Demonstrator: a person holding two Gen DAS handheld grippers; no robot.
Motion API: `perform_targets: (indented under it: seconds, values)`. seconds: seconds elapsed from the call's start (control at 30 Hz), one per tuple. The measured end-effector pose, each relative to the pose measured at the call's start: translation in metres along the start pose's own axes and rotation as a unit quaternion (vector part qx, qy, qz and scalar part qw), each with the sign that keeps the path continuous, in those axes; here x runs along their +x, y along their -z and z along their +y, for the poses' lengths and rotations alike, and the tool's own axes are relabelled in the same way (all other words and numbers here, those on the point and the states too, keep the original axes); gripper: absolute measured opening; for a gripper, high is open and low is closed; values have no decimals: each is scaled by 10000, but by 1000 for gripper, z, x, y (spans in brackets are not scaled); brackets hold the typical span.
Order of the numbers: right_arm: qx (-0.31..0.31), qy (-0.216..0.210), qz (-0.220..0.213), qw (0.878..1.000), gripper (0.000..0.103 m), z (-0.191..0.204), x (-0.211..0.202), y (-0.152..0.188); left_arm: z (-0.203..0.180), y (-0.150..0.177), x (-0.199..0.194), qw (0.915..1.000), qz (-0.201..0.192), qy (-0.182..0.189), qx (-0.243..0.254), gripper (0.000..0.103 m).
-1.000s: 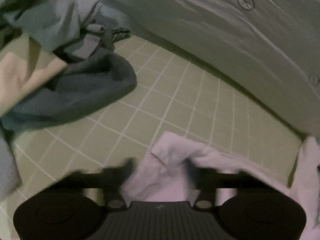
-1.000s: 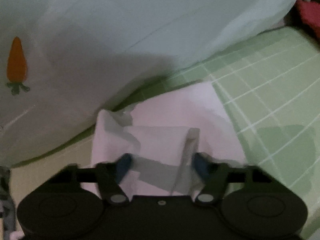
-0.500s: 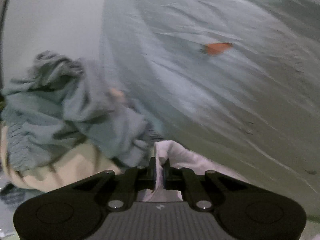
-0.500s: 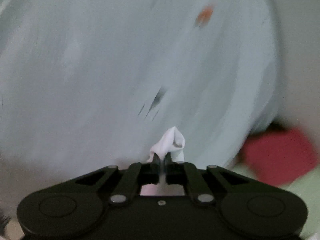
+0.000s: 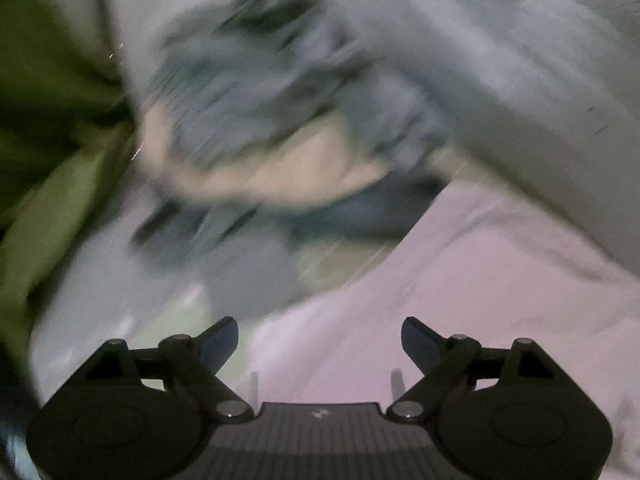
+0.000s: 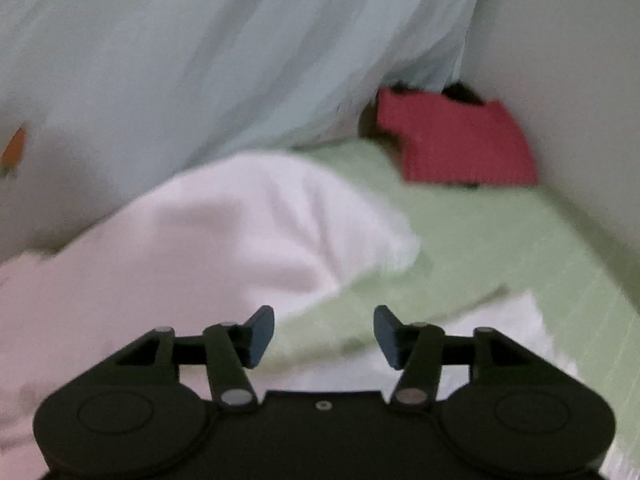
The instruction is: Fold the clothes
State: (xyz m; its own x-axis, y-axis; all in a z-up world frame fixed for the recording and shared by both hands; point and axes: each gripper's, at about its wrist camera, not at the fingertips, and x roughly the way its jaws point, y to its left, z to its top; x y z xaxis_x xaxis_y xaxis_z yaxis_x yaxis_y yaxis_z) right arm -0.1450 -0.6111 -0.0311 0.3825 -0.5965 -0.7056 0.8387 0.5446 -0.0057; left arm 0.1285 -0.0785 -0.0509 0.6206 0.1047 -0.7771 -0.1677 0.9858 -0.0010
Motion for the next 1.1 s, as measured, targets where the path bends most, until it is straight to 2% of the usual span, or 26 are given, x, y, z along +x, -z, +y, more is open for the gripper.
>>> perform_targets:
  seconds: [0.1, 0.23, 0.3, 0.33, 0.4, 0.47, 0.73, 0.87, 1.03, 1.1]
  values:
    - [-90, -162, 197, 9996, 64, 7, -10, 19, 28, 23, 4, 9986, 400, -108, -338, 89]
    - [-233, -361, 333, 9985, 68, 11, -23, 37, 40, 40, 12, 9954, 681, 211, -644, 89]
    - [-317, -427, 323, 9981, 70, 16, -32, 42, 39, 44, 14, 9937, 757, 452, -685, 83]
    - [-354, -454, 308, 9979, 70, 18, -36, 43, 38, 46, 14, 9932, 751, 563, -682, 77]
    - [-429, -507, 279, 9974, 71, 21, -46, 47, 36, 49, 13, 9928, 753, 701, -610, 27]
    - [-495, -502, 248, 9972, 71, 22, -56, 52, 36, 51, 12, 9938, 721, 702, -474, 3]
    - [-341, -372, 391, 9980, 71, 11, -68, 75, 63, 59, 4, 9966, 531, 521, -341, 4]
    - [-537, -384, 395, 9970, 71, 12, -75, 86, 93, 64, -2, 9974, 478, 189, -511, 4]
    - [-673, -458, 491, 9955, 71, 2, -79, 99, 110, 73, -12, 9977, 511, -150, -428, 5]
    - [-592, -512, 540, 9955, 71, -7, -77, 100, 117, 77, -16, 9974, 524, -285, -394, 10]
